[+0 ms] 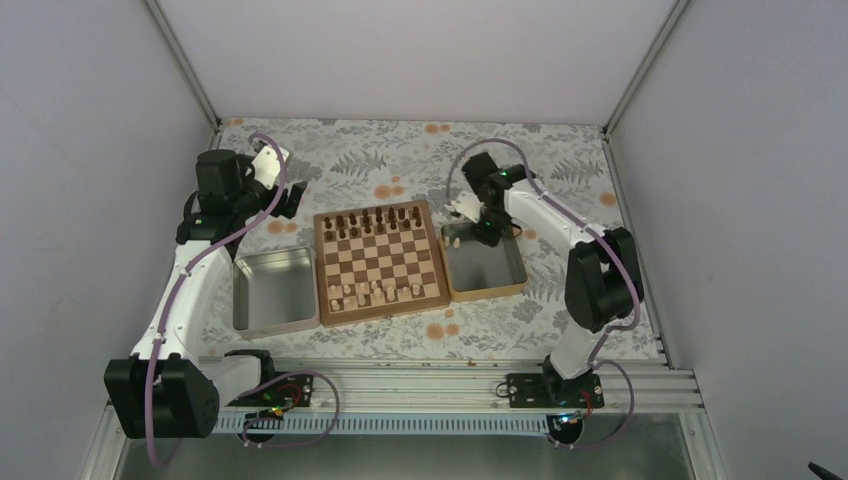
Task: Set up the chess pieces on the board
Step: Pick up the chess piece from the storage box, then place the chess piece on the chessboard.
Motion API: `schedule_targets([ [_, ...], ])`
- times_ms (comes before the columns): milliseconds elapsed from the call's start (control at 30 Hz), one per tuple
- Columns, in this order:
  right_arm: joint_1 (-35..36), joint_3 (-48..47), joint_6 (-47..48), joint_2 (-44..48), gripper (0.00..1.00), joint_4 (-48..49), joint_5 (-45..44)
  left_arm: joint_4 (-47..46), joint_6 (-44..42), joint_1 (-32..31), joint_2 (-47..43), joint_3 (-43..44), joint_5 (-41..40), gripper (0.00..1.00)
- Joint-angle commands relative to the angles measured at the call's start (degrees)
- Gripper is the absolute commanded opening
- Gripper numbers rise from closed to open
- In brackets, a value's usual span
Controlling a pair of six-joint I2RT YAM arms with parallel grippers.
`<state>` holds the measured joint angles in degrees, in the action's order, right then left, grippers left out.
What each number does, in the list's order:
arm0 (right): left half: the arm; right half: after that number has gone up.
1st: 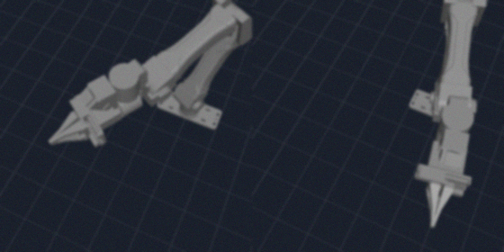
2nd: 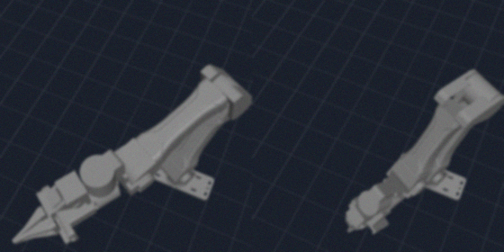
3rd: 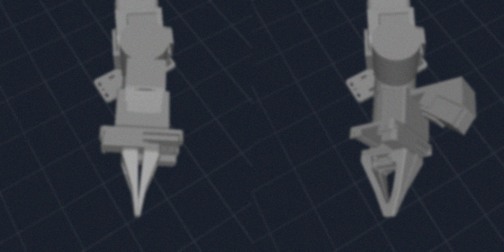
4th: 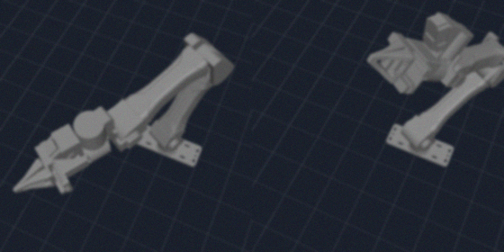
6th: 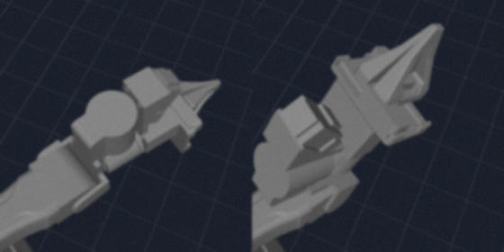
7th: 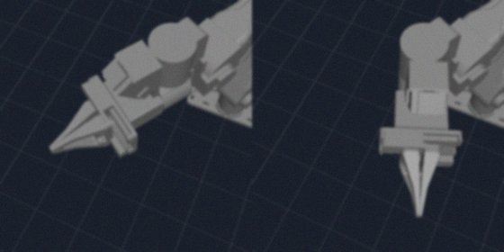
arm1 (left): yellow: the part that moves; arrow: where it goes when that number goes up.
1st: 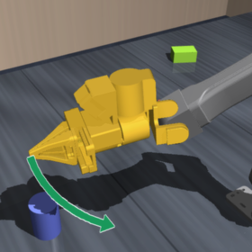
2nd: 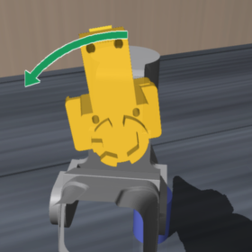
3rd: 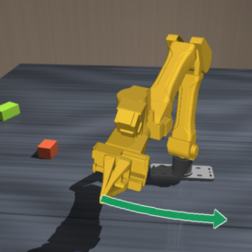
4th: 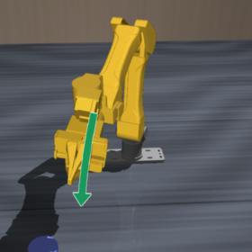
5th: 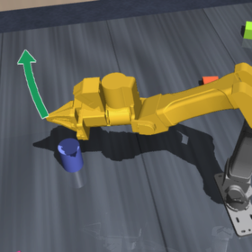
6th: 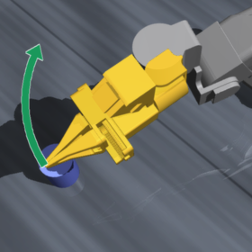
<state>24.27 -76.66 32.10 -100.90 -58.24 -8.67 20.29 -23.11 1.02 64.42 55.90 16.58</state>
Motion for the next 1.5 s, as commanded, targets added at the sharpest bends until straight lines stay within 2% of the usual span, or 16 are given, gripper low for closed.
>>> schedule_targets([
  [0, 7.5, -7.9, -2.2, 1.7, 0.05, -5.8, 1.2, -0.3, 0.0, 0.3, -0.1, -0.2, 0.4, 1.0],
  [233, 15.0, -11.7, -2.5, -1.3, 0.05, -7.6, 6.2, -0.3, 0.0, 0.4, -0.4, -0.1, 0.3, 1.0],
  [467, 19.8, -9.4, -3.0, -2.7, 0.05, -6.6, 9.5, -0.3, 0.0, 0.4, 0.1, -0.2, 0.3, 1.0],
  [900, 23.3, -1.8, -3.3, -1.9, 0.05, -2.6, 15.3, -0.3, -0.1, 0.4, 0.3, -0.1, 0.7, 1.0],
  [1467, 25.4, -2.6, -3.5, -5.1, 0.06, -2.0, 15.2, -0.3, -0.1, 0.4, 0.1, -0.3, 0.4, 1.0],
])
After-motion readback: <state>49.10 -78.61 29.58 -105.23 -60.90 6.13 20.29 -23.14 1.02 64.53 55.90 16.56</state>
